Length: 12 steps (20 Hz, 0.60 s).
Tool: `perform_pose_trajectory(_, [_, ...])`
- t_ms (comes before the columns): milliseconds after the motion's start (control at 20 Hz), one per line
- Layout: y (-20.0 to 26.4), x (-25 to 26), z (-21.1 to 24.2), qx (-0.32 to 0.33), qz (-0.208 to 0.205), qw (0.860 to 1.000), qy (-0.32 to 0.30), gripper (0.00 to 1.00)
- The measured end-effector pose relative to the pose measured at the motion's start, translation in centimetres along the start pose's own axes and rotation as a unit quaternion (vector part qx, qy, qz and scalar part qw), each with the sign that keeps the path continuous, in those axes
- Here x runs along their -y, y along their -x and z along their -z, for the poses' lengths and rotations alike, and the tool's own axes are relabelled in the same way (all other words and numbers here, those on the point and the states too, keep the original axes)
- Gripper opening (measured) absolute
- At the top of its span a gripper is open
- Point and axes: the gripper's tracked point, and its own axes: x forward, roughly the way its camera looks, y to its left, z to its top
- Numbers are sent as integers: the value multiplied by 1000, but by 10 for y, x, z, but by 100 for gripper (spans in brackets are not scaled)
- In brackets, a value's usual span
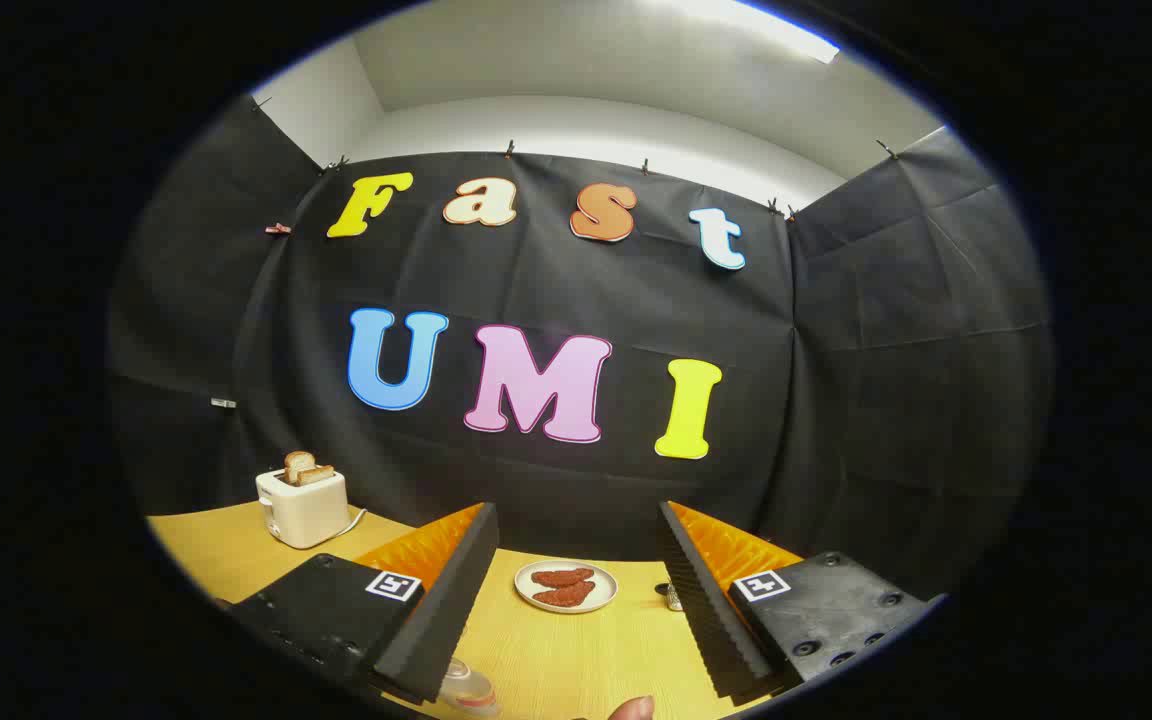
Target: Take the bottle from table, then pour the juice into the cup, finally place the bottle on the coaster
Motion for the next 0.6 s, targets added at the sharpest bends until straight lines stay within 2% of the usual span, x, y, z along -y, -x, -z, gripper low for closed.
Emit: perform_pose_trajectory(600, [12, 1, 5, -12, 0, 1000, 12, 97])
